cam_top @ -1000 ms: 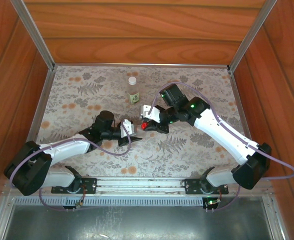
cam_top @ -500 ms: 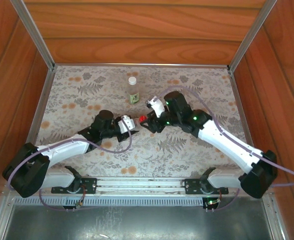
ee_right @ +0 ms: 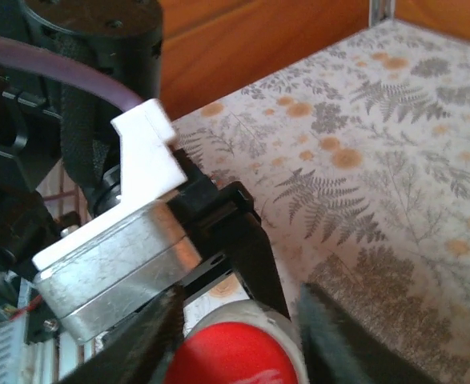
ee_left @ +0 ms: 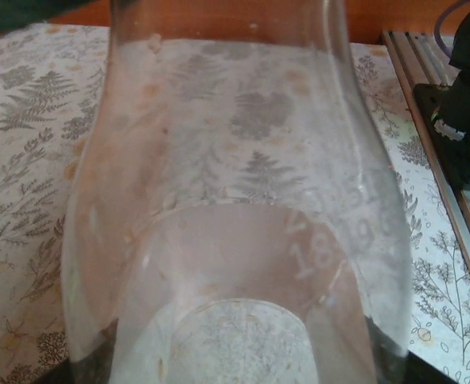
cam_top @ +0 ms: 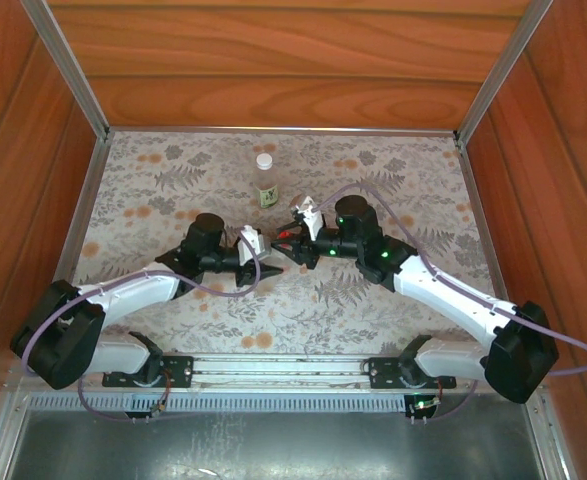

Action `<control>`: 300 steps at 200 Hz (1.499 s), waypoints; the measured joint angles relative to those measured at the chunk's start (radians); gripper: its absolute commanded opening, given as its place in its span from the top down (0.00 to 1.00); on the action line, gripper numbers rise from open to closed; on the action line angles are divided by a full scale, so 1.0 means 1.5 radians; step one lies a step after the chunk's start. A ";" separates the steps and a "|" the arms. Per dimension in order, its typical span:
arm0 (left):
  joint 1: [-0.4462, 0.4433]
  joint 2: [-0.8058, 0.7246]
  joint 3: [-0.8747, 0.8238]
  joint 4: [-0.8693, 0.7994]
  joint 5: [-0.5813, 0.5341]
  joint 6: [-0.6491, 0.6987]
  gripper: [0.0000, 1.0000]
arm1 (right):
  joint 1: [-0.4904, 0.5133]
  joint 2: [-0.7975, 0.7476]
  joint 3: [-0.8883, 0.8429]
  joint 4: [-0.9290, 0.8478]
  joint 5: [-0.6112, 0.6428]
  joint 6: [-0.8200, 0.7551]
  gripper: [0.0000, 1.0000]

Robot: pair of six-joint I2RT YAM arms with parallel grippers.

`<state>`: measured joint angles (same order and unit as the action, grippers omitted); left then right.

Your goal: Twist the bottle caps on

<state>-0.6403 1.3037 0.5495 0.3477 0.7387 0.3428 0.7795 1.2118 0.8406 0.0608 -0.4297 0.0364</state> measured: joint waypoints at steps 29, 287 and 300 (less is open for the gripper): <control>0.000 0.002 0.001 0.002 -0.001 -0.016 0.40 | -0.001 0.004 0.000 0.004 0.004 -0.019 0.80; 0.008 -0.040 -0.149 0.242 -0.269 -0.159 0.00 | -0.207 0.262 0.313 -0.177 0.300 -0.046 0.69; 0.008 -0.037 -0.149 0.243 -0.269 -0.160 0.00 | -0.207 0.262 0.314 -0.177 0.298 -0.045 0.58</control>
<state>-0.6281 1.2488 0.3260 0.7116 0.3351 0.1032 0.4698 1.6043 1.3109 -0.2047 0.0174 -0.0307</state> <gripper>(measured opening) 0.999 0.325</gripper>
